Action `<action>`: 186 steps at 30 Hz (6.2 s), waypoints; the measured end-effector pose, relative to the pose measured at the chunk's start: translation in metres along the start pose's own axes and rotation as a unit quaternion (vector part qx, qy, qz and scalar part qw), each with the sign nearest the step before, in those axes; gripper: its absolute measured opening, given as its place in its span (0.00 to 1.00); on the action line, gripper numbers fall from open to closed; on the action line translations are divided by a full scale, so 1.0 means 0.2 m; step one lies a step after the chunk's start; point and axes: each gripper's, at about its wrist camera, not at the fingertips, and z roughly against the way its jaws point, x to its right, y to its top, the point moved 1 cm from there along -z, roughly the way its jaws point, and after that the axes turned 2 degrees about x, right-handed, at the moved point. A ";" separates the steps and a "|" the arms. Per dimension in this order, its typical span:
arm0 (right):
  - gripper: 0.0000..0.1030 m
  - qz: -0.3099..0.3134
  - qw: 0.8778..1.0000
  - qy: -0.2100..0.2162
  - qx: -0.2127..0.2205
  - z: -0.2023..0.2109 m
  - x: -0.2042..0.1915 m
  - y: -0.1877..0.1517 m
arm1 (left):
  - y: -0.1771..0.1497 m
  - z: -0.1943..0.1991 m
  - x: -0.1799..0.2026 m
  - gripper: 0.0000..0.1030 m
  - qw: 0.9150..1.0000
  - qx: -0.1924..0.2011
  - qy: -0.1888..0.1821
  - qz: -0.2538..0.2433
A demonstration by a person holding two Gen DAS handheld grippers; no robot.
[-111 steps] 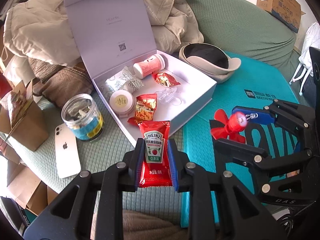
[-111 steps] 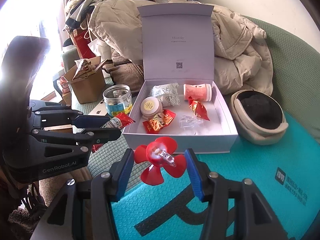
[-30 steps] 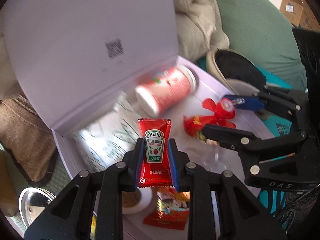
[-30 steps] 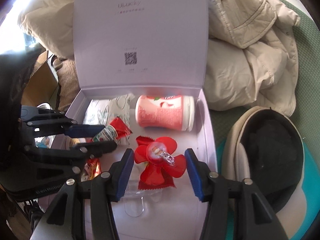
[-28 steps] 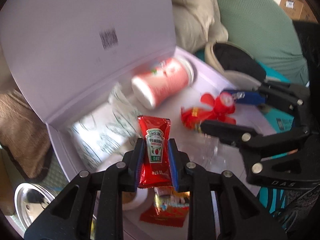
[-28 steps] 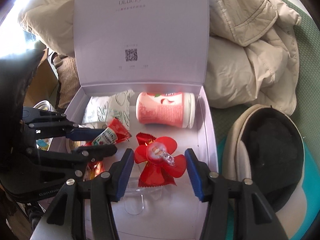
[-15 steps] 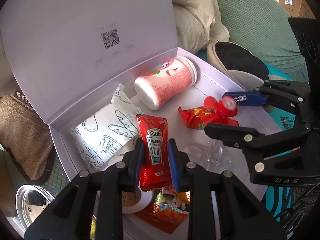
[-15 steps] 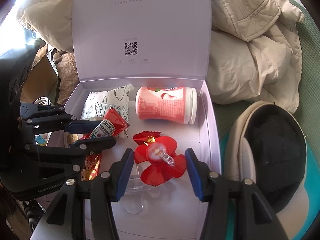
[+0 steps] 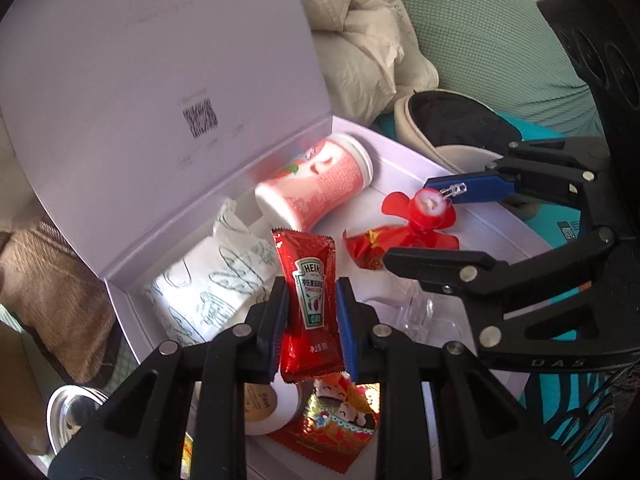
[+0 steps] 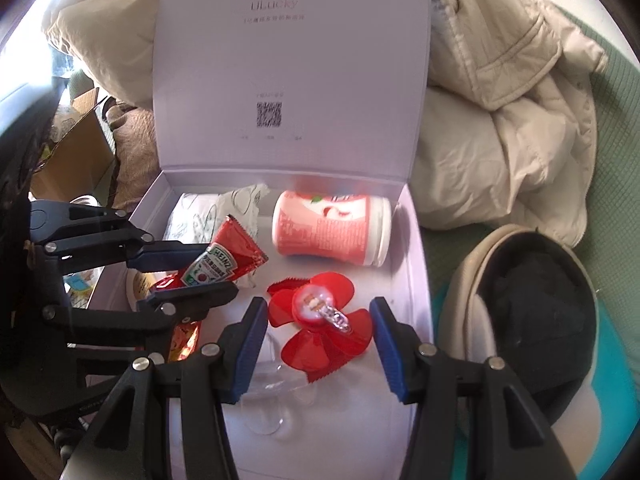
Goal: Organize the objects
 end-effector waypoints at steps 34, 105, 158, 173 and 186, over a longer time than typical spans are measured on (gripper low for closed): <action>0.86 0.007 0.996 -0.071 0.046 -0.05 -0.02 0.03 | 0.03 -0.01 -0.16 0.68 0.996 0.018 0.076 0.049; 1.00 -0.066 0.982 -0.078 0.162 1.13 -0.29 -0.27 | -0.23 1.17 0.18 0.89 0.977 0.100 0.144 0.121; 1.00 -0.052 0.990 -0.071 0.109 1.11 -0.55 -0.62 | -0.67 1.22 0.26 0.89 0.971 0.065 0.159 0.166; 1.00 -0.050 0.990 -0.079 0.104 1.11 -0.55 -0.63 | -0.69 1.20 0.29 0.90 0.974 0.060 0.152 0.159; 1.00 -0.040 0.992 -0.079 0.095 1.08 -0.57 -0.63 | -0.72 1.20 0.28 0.90 0.973 0.055 0.150 0.165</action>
